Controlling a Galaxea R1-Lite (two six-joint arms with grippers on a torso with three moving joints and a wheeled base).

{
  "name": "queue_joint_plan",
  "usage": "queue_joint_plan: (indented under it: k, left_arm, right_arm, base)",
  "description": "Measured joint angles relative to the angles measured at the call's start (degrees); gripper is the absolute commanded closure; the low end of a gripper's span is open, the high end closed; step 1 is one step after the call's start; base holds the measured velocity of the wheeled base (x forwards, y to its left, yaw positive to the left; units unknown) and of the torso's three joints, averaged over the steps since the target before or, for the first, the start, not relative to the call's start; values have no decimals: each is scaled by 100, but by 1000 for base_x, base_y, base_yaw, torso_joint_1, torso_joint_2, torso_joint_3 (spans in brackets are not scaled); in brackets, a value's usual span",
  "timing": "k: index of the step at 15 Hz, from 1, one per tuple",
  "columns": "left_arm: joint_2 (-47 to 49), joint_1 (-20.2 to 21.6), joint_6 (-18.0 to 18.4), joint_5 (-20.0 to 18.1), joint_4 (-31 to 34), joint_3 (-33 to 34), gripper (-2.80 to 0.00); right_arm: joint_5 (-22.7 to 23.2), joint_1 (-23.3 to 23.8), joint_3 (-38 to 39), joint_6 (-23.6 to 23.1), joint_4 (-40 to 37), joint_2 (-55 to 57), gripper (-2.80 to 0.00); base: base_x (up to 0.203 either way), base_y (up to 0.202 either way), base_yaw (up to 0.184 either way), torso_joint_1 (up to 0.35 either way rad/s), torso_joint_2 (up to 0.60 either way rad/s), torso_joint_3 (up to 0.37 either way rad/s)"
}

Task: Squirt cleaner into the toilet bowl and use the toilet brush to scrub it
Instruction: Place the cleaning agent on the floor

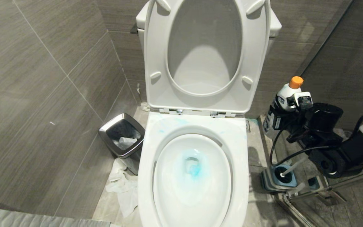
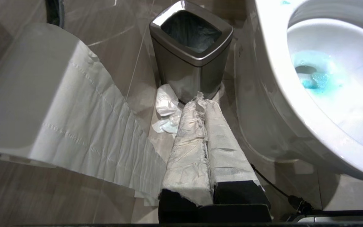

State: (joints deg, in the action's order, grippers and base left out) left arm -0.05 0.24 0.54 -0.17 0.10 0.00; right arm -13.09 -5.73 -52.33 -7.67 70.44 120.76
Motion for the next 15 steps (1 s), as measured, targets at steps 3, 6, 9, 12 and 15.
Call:
queue_joint_plan:
  k: [3, 6, 9, 12, 15]
  left_arm:
    - [0, 0, 0, 0, -2, 0, 0]
    - [0, 0, 3, 0, 0, 0, 0]
    - [0, 0, 8, 2, -2, 0, 0]
    - [0, 0, 5, 0, -2, 0, 0]
    - [0, 0, 8, 1, -2, 0, 0]
  right_arm:
    - [4, -7, -418, -3, -15, 349, 0]
    - [22, -30, -627, -8, -109, 535, 0]
    - [141, -66, -667, -4, -142, 652, 0]
    - [485, -116, -796, -1, -154, 718, 0]
    - [510, -121, -1132, -1, -304, 792, 0]
  base:
    - [0, 0, 0, 3, 2, -199]
    - [0, 0, 0, 2, 0, -196]
    - [0, 0, 0, 4, 1, -196]
    - [0, 0, 0, 2, 0, -194]
    - [0, 0, 0, 5, 3, -198]
